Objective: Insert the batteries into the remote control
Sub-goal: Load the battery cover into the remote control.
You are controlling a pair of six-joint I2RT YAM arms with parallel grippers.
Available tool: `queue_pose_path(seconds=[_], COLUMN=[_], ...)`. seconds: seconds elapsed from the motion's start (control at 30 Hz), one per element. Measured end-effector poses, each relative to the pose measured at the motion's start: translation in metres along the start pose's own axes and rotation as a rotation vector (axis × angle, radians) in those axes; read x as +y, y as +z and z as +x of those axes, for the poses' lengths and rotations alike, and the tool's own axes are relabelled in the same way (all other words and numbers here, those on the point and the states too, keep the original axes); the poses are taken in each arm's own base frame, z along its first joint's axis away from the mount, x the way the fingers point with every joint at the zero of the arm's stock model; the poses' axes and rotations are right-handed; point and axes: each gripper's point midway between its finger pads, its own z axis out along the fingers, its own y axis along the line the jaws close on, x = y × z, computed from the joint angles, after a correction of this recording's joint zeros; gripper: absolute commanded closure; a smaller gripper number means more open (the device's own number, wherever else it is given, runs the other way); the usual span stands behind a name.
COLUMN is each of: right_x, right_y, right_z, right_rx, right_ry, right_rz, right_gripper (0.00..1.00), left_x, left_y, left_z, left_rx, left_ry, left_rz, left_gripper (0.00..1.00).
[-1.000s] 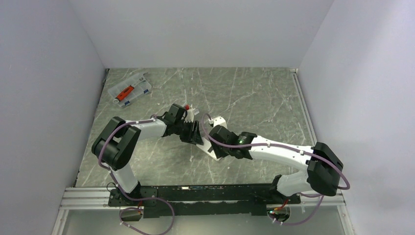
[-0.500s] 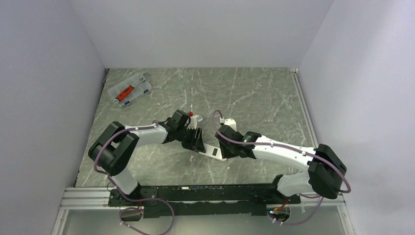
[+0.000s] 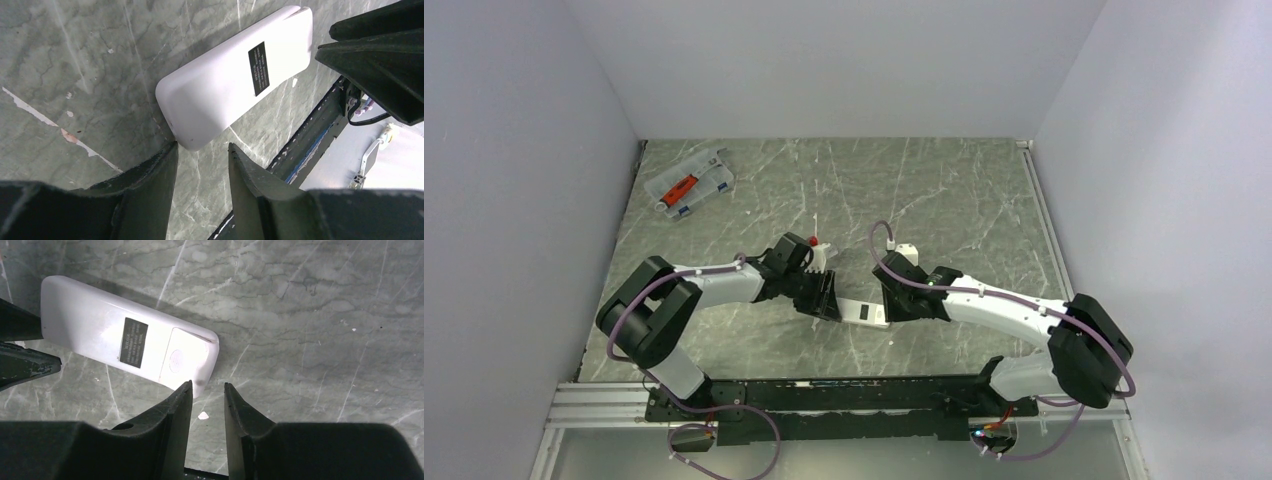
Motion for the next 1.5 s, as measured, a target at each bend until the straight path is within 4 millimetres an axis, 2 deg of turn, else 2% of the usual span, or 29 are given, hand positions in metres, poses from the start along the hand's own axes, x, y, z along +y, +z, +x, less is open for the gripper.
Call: queue_pose_path(seconds=[0.57,0.97,1.5], right_x=[0.003,0.005,0.005], right_y=[0.009,0.016,0.018], right_z=[0.002,0.005,0.005], right_rx=[0.027,0.050,0.059], right_ry=[0.060,0.077,0.081], right_rz=[-0.046,-0.064,-0.074], right_gripper=[0.74,0.86,0.90], left_x=[0.004,0.006,0.004], left_y=[0.001,0.003,0.002], left_z=[0.001,0.004,0.005], left_rx=[0.000,0.012,0.027], left_ry=[-0.002,-0.008,-0.016], left_rz=[-0.023,-0.025,-0.017], left_gripper=[0.65,0.73,0.74])
